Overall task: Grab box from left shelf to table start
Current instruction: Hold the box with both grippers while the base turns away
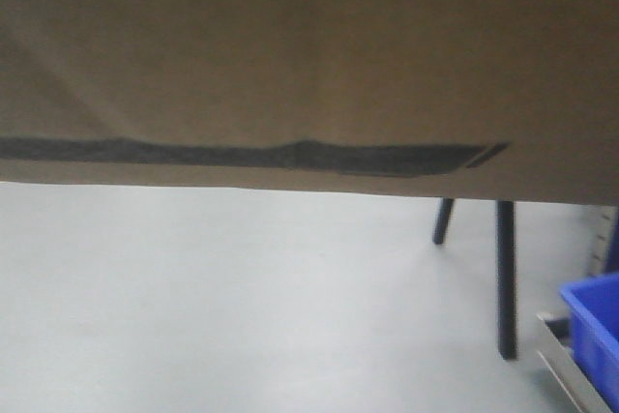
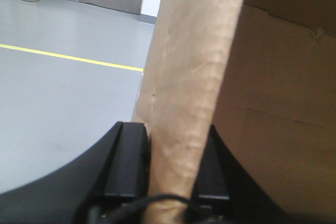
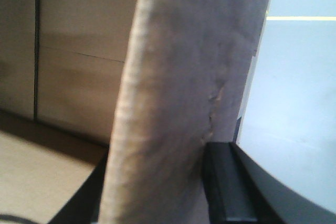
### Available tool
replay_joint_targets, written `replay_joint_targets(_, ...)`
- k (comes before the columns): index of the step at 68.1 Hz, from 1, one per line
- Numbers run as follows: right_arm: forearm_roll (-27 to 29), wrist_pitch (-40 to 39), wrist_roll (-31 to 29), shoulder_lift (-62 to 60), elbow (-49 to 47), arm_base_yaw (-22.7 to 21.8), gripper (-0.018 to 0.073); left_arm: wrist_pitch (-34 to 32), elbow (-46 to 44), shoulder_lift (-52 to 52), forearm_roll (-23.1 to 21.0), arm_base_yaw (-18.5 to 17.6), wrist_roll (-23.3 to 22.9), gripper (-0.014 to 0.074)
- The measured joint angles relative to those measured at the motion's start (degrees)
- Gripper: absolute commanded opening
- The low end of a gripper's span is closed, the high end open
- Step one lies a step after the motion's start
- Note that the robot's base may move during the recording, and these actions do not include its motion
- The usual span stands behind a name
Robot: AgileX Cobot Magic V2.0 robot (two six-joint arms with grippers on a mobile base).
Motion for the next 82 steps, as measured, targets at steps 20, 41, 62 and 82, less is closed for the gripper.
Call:
replay_joint_targets(20, 0.0, 0.0, 0.0, 0.0, 0.0, 0.0, 0.0059, 0.0, 0.0, 0.0, 0.0, 0.0, 0.0, -0.0099)
replay_joint_targets(41, 0.0, 0.0, 0.0, 0.0, 0.0, 0.0, 0.0059, 0.0, 0.0, 0.0, 0.0, 0.0, 0.0, -0.0099)
replay_joint_targets(62, 0.0, 0.0, 0.0, 0.0, 0.0, 0.0, 0.0059, 0.0, 0.0, 0.0, 0.0, 0.0, 0.0, -0.0099)
replay_joint_targets(82, 0.0, 0.0, 0.0, 0.0, 0.0, 0.0, 0.0059, 0.0, 0.0, 0.0, -0.1, 0.0, 0.0, -0.0099)
